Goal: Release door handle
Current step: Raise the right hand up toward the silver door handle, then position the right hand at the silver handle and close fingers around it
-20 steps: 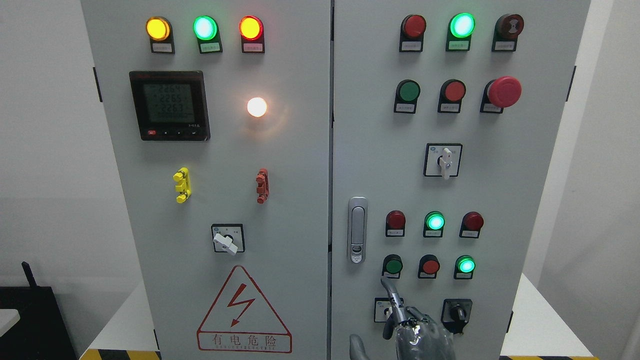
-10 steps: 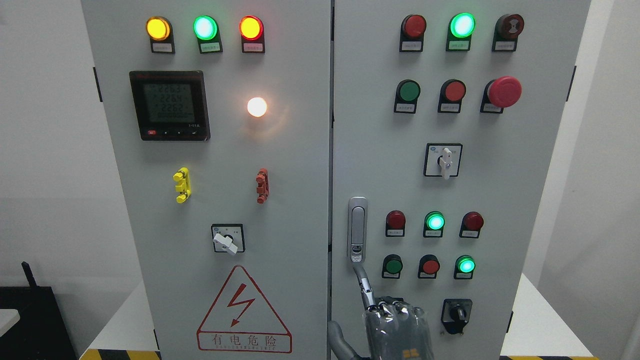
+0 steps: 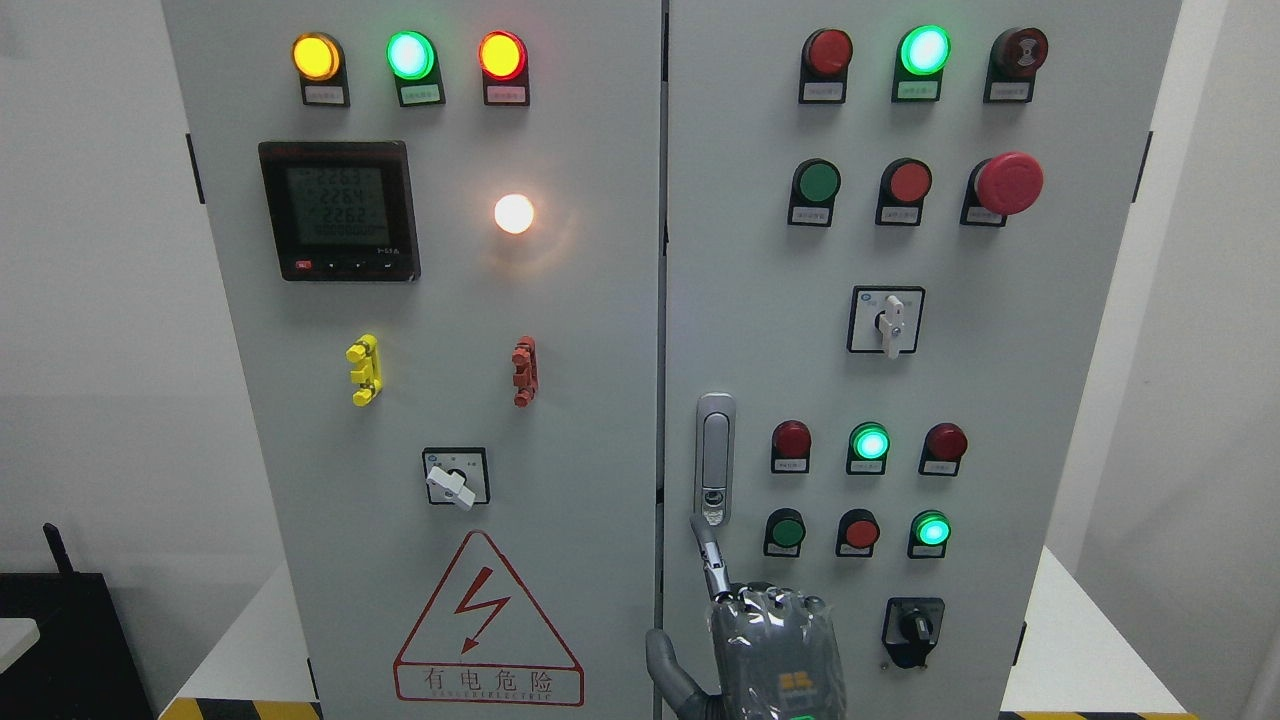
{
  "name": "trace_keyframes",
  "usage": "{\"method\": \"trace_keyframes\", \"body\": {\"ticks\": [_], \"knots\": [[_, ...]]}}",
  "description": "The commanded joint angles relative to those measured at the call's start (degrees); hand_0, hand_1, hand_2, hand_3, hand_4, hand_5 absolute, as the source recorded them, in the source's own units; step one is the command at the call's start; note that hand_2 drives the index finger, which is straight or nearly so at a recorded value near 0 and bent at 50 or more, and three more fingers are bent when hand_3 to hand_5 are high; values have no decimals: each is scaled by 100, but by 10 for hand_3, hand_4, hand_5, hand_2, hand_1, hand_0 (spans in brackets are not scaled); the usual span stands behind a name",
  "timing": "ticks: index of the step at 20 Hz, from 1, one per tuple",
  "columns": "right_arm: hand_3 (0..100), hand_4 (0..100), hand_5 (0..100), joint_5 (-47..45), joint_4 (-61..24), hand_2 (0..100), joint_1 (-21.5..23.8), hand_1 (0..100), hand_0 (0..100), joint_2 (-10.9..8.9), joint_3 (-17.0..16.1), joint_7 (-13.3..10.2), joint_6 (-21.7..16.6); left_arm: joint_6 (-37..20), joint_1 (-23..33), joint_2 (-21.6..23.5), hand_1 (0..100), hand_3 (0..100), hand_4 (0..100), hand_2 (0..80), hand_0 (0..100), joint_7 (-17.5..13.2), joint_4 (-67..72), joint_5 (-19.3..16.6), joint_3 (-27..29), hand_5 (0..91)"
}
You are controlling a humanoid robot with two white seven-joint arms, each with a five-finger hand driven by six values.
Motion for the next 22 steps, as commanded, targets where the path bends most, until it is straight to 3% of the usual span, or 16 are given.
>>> {"method": "trace_keyframes", "body": {"ticks": [1, 22], "knots": [[1000, 1000, 1000, 23, 180, 0, -50, 370, 316, 0, 61, 63, 83, -3, -88, 0, 389, 0, 0, 0, 120, 2, 141, -167, 16, 0], [1000, 1000, 1000, -39, 215, 0, -173, 368, 322, 9, -106, 90, 303, -3, -88, 0, 389, 0, 0, 0, 120, 2, 132, -167, 16, 0]]}}
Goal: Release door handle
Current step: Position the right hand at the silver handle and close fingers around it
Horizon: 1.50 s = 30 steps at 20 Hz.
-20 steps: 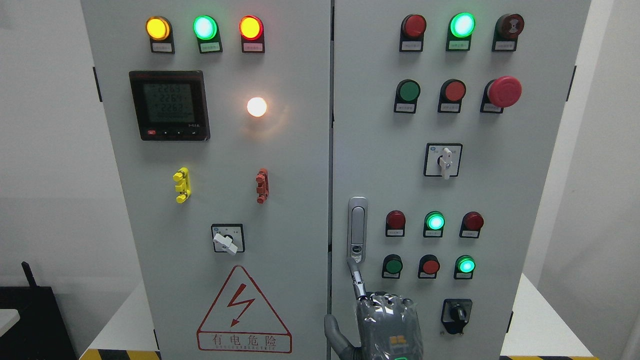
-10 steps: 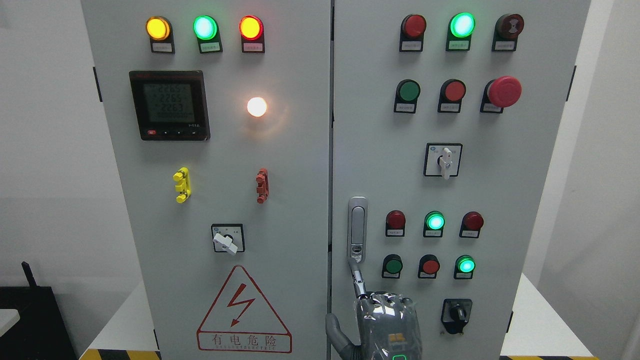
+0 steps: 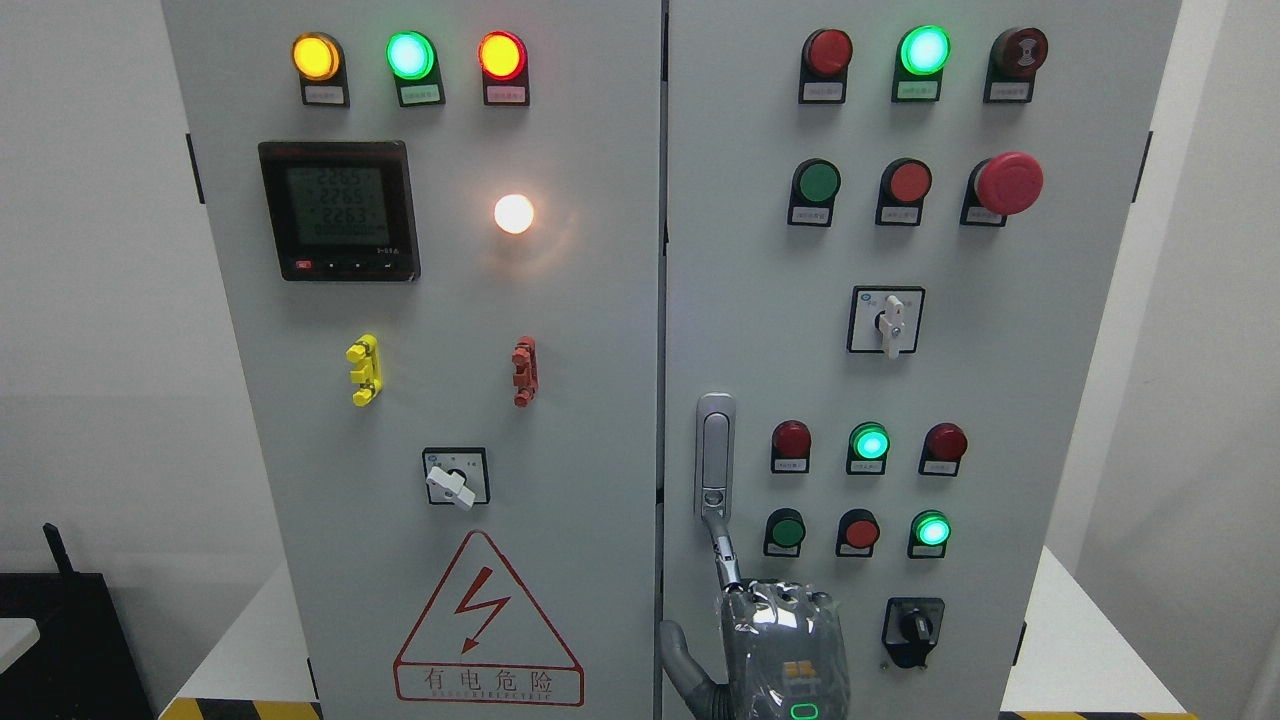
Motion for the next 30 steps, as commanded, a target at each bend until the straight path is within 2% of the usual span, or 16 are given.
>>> {"method": "trace_keyframes", "body": {"ticks": [1, 11, 19, 22, 23, 24, 27, 30], "knots": [[1000, 1000, 1000, -17, 47, 0, -28, 368, 322, 2, -68, 10, 25, -3, -88, 0, 389, 0, 0, 0, 120, 2, 132, -167, 3, 0], [1000, 1000, 1000, -8, 38, 0, 24, 365, 325, 10, -24, 212, 25, -3, -88, 0, 389, 0, 0, 0, 120, 2, 141, -167, 3, 0], [1000, 1000, 1000, -17, 38, 5, 33, 363, 326, 2, -7, 212, 17, -3, -88, 0, 389, 0, 0, 0, 120, 2, 132, -167, 3, 0], [1000, 1000, 1000, -26, 3, 0, 16, 362, 326, 2, 2, 116, -18, -3, -88, 0, 389, 0, 0, 0, 120, 2, 141, -167, 3, 0], [1000, 1000, 1000, -26, -15, 0, 16, 362, 326, 2, 2, 37, -36, -3, -88, 0, 389, 0, 0, 0, 120, 2, 132, -167, 3, 0], [1000, 945, 1000, -26, -32, 0, 16, 362, 327, 2, 2, -77, -45, -3, -88, 0, 389, 0, 0, 0, 120, 11, 141, -167, 3, 0], [1000, 934, 1000, -43, -50, 0, 33, 361, 327, 2, 2, -192, -62, -3, -88, 0, 389, 0, 0, 0, 120, 2, 141, -167, 3, 0], [1000, 927, 991, -61, -85, 9, 138, 362, 331, 10, -42, -464, -263, -3, -88, 0, 389, 0, 0, 0, 120, 2, 141, -158, 3, 0]]}}
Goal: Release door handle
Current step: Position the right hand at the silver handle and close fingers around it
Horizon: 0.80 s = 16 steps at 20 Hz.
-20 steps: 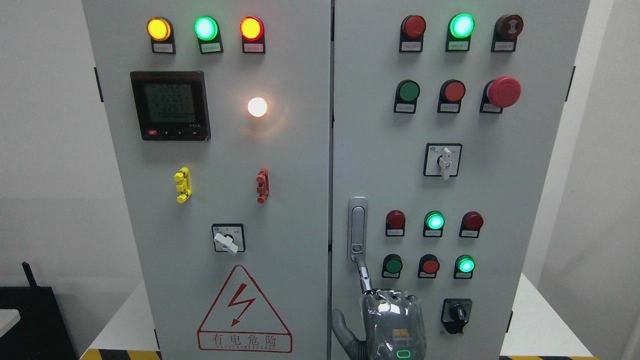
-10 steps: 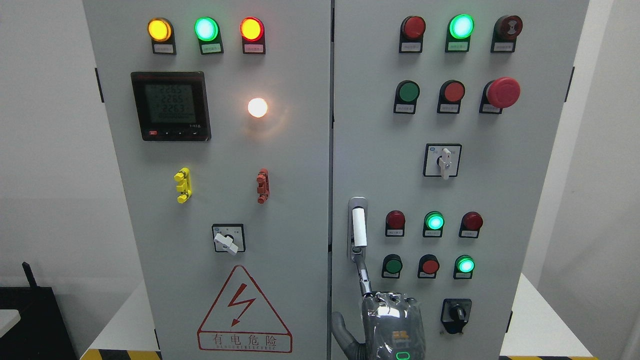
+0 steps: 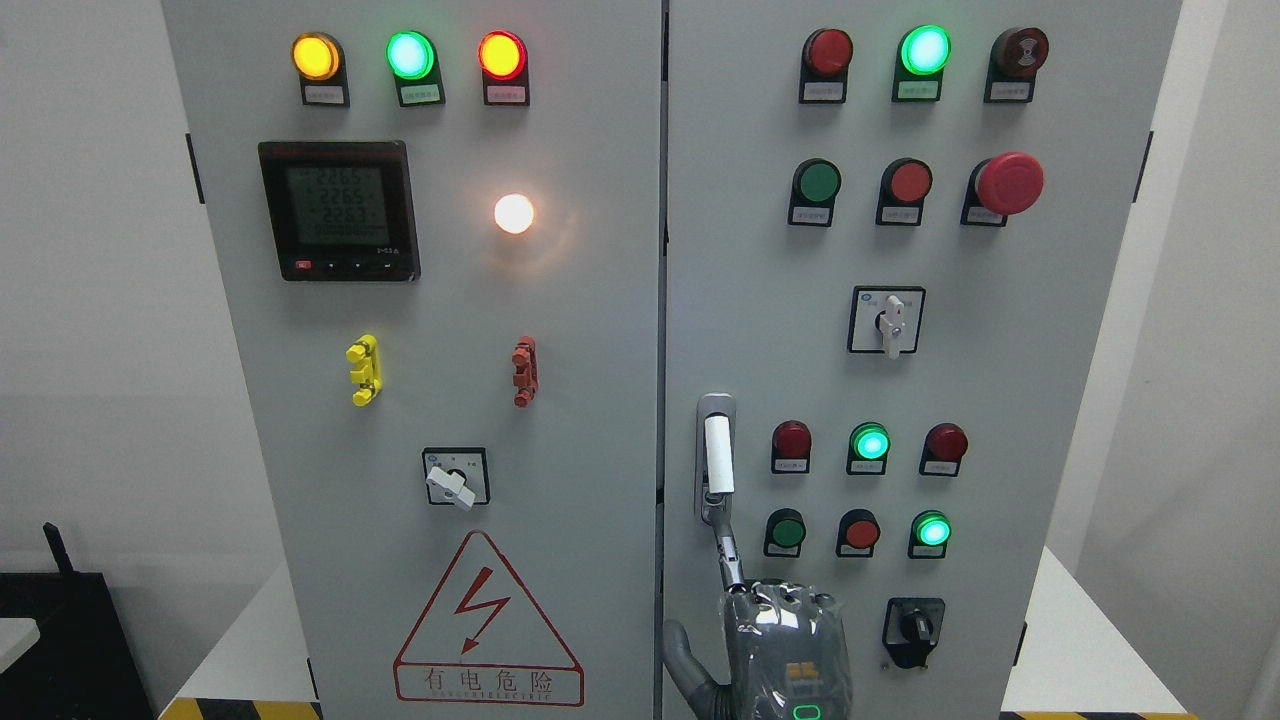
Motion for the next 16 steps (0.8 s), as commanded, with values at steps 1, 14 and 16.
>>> {"method": "trace_keyframes", "body": {"ticks": [1, 14, 16], "knots": [[1000, 925, 983, -31, -80, 52, 126, 365, 339, 6, -46, -321, -248, -4, -88, 0, 389, 0, 0, 0, 120, 2, 132, -167, 39, 0], [1000, 1000, 969, -699, -265, 1000, -111, 269, 345, 6, -345, -383, -364, -4, -88, 0, 389, 0, 0, 0, 120, 2, 141, -167, 39, 0], [1000, 1000, 973, -707, -265, 1000, -181, 265, 332, 6, -345, -374, -355, -4, -88, 0, 389, 0, 0, 0, 120, 2, 141, -167, 39, 0]]}}
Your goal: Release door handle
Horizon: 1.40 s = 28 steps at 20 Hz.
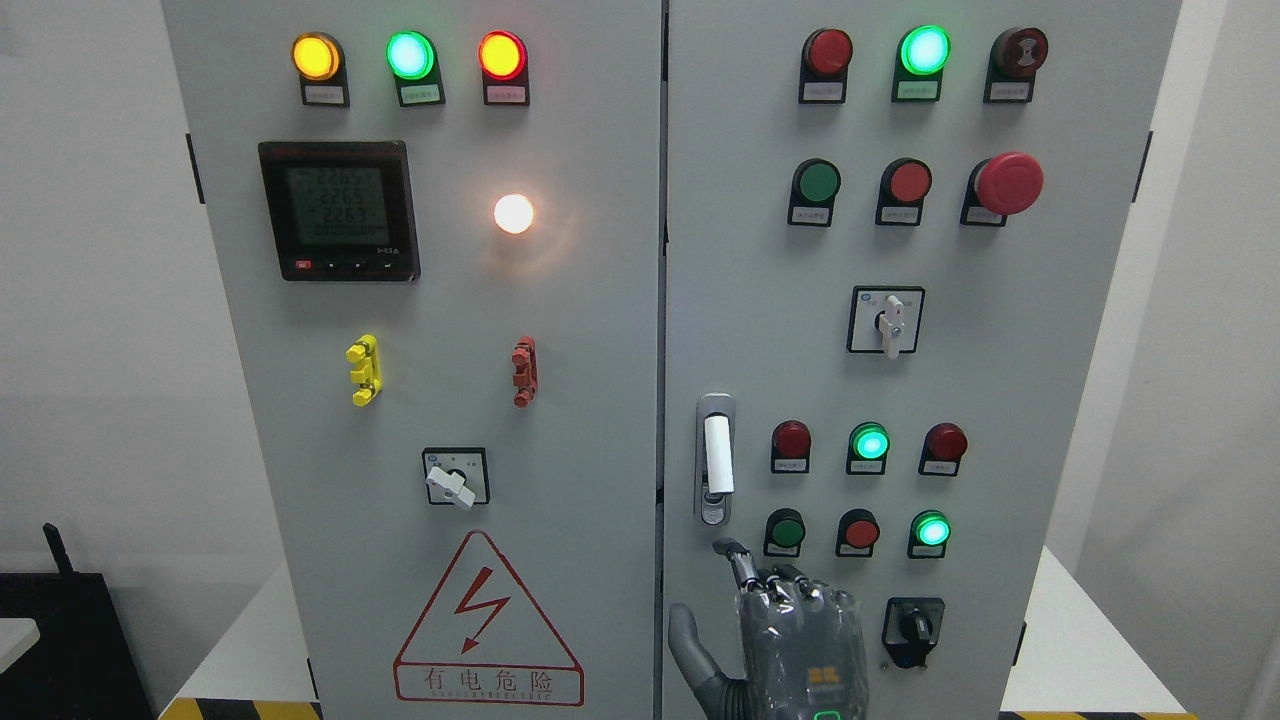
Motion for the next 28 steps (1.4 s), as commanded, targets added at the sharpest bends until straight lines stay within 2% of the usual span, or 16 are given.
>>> {"method": "trace_keyframes", "body": {"ticks": [1, 9, 13, 17, 28], "knots": [[1000, 1000, 973, -131, -107, 1000, -178, 265, 327, 1, -141, 83, 14, -3, -88, 0, 389, 0, 0, 0, 120, 3, 132, -167, 9, 0], [1000, 1000, 975, -131, -195, 1000, -222, 282, 296, 19, -159, 83, 32, -3, -88, 0, 389, 0, 0, 0, 120, 3, 132, -167, 9, 0], [1000, 1000, 977, -122, -177, 1000, -520, 289, 282, 27, -220, 302, 49, -3, -88, 0, 389, 0, 0, 0, 120, 3, 132, -167, 9, 0], [1000, 1000, 978, -105, -89, 1000, -794, 297, 274, 27, -256, 320, 49, -3, -88, 0, 389, 0, 0, 0, 120, 3, 141, -158, 9, 0], [1000, 1000, 978, -96, 174, 1000, -1101, 440, 244, 27, -343, 320, 49, -3, -88, 0, 389, 0, 0, 0, 120, 3, 132, -167, 9, 0]]}}
